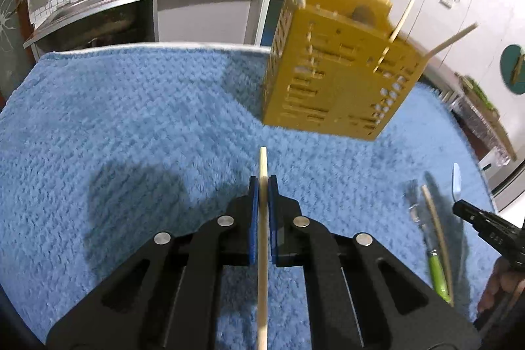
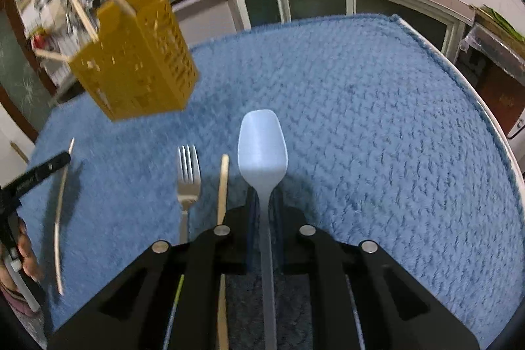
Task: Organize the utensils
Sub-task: 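Grasp the pale blue spoon with the right tool while the left tool grasps a chopstick, then lift the pale blue spoon into the caddy while the left tool inserts its chopstick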
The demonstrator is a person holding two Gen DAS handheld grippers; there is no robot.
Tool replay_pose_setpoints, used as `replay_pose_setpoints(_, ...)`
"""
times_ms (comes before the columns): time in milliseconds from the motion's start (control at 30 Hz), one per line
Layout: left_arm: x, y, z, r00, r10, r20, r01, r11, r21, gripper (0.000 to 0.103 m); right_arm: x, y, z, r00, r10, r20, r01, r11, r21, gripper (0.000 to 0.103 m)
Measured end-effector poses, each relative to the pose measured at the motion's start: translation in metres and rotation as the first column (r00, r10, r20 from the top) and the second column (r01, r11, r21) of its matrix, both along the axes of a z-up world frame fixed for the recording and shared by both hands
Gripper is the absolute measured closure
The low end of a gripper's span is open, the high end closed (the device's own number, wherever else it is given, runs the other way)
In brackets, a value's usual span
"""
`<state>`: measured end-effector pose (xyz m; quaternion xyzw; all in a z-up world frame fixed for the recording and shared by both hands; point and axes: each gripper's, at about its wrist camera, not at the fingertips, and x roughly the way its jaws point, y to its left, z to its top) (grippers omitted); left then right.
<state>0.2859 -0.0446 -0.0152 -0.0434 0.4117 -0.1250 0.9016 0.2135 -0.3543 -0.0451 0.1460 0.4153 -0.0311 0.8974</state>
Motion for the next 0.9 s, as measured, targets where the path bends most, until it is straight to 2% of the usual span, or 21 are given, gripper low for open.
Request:
replay_pose_setpoints(233, -0.018, 0.01, 0.031, 0.994, 0.001, 0.113, 0.004, 0.999, -0.05, 0.099, -0.018, 0.0, 0.019, 0.983, -0.023, 0.185, 0.007, 0.996, 0.086, 0.093)
replay_pose_setpoints(367, -0.028, 0.014, 0.043, 0.987, 0.008, 0.163, 0.002, 0.998, -0.062, 0.099, -0.03, 0.006, 0.031, 0.956, -0.031, 0.292, 0.009, 0.997, 0.075, 0.093)
replay_pose_setpoints(700, -0.043, 0.018, 0.069, 0.964, 0.009, 0.266, 0.013, 0.997, -0.081, 0.099, -0.036, 0.016, 0.046, 0.928, -0.019, 0.372, 0.011, 1.0, 0.023, 0.093)
replay_pose_setpoints(900, -0.043, 0.021, 0.096, 0.944, 0.017, 0.329, 0.02, 0.994, -0.108, 0.099, -0.036, 0.022, 0.072, 0.899, -0.002, 0.438, 0.002, 1.0, 0.001, 0.094)
